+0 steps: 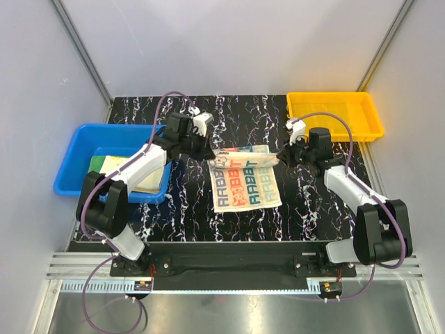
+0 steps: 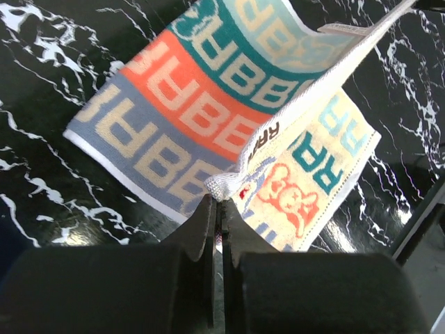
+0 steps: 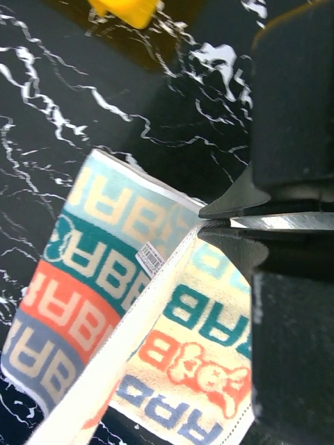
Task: Fold and stack the towels
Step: Fold the towel
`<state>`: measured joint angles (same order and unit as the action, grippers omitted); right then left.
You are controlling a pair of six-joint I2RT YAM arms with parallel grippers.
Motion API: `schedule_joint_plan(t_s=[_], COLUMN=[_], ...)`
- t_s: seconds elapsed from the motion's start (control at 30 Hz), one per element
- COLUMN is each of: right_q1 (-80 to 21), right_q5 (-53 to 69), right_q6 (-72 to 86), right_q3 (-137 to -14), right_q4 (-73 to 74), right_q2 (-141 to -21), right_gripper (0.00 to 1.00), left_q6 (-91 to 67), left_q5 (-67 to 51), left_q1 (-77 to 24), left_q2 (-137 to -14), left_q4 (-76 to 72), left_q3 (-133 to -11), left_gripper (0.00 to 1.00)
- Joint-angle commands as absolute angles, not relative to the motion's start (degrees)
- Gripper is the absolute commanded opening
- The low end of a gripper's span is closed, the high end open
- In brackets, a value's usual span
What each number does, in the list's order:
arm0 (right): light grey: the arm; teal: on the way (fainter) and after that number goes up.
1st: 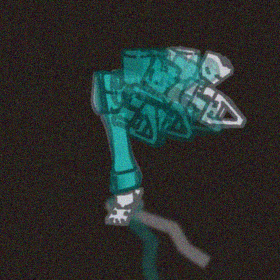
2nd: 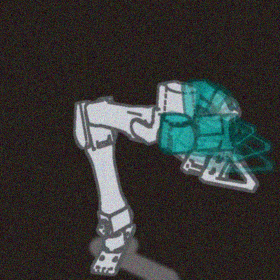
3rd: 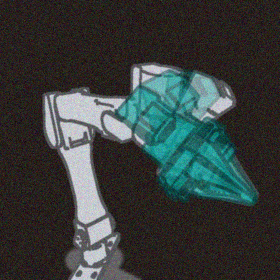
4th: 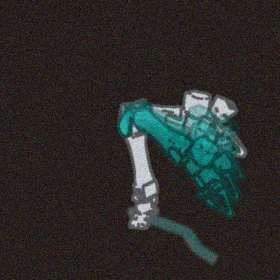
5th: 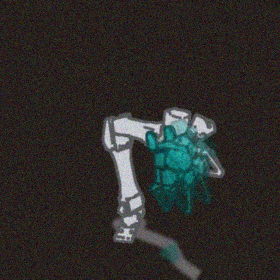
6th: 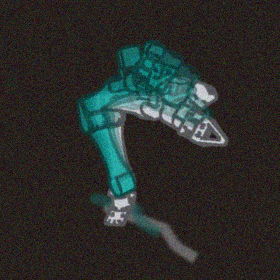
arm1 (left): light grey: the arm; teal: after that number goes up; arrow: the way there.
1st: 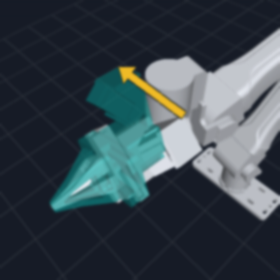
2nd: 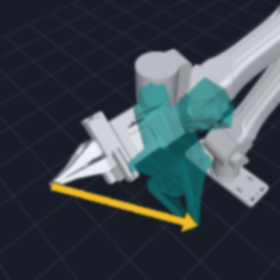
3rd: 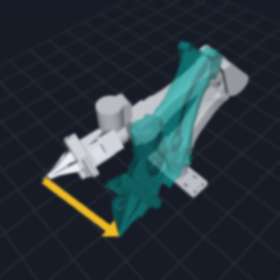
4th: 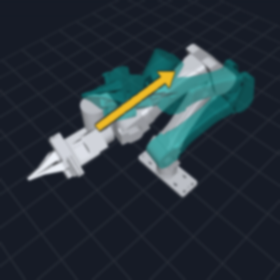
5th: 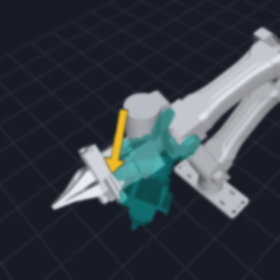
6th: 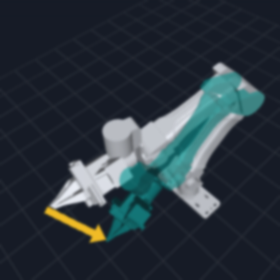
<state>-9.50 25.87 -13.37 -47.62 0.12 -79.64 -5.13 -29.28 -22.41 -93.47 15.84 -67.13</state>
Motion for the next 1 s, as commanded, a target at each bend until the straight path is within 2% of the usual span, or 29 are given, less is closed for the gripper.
schedule_joint_plan(t_s=[0.0,0.23,0.7,0.73,0.93,0.97], right_q1=[-9.75,-10.81,-11.6,-11.69,-11.6,-11.6], right_q5=[22.67,18.46,20.04,19.78,19.15,20.12], right_q6=[-9.42,-5.89,3.42,4.12,8.17,8.26], right_q3=[-46.06,-43.07,-39.72,-40.42,-46.56,-47.45], right_q4=[-0.26,5.0,8.08,8.61,19.67,21.43], right_q2=[-75.85,-71.02,-67.33,-67.24,-73.02,-73.99], right_gripper=[0.0,0.0,0.01,0.02,0.31,0.33], left_q6=[-4.92,-5.62,-7.73,-7.82,-8.79,-8.79], left_q5=[-27.77,-25.59,-22.42,-21.37,-19.35,-19.34], left_q1=[-23.99,-25.58,-28.56,-28.74,-30.32,-30.67], left_q2=[-89.83,-87.98,-87.63,-87.28,-85.87,-84.74], left_q4=[16.43,16.79,18.28,18.8,22.75,24.24], left_q3=[-66.27,-61.8,-57.04,-56.43,-57.21,-57.39], left_gripper=[0.0,0.0,0.0,0.0,0.06,0.24])
